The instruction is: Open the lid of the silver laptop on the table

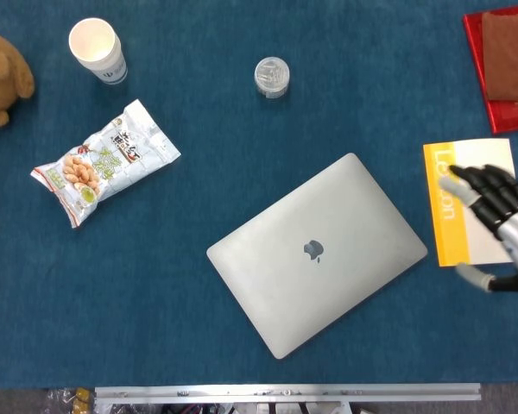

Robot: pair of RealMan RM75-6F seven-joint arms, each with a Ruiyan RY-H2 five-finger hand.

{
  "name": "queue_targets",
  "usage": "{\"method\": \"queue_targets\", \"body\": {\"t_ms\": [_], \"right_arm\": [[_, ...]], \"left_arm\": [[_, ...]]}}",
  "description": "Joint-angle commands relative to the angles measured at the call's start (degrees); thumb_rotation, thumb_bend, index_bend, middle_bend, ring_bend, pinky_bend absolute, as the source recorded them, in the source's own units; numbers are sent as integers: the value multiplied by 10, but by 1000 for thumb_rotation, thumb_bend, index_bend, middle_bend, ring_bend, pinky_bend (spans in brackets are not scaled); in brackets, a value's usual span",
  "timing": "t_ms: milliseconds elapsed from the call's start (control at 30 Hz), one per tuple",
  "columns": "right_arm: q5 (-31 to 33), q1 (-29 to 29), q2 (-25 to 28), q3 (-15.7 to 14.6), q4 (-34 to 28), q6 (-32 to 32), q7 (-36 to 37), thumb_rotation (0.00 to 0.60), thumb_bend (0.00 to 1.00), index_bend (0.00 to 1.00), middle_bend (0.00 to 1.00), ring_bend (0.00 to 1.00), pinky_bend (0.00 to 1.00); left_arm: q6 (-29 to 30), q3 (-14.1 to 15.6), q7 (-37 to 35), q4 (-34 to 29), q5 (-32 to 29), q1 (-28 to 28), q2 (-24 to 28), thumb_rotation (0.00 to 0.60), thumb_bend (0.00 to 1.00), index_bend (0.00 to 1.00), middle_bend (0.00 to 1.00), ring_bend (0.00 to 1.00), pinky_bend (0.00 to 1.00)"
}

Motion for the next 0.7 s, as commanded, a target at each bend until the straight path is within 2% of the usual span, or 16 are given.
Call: {"method": "queue_targets", "body": {"t_ms": [33,500,700], "right_arm": [[-15,17,-9,-7,-8,-21,-5,600,153,0,3,0,60],[-47,80,-95,-36,-32,-128,-54,600,81,0,3,0,60],[-36,92,-142,-35,-24,-156,-97,600,80,0,3,0,60]], "left_arm": [[0,1,2,-2,2,0,0,600,105,19,0,0,20],[7,3,3,-12,9,3,7,600,105,19,0,0,20],[7,3,3,-8,8,4,6,600,105,19,0,0,20]]}}
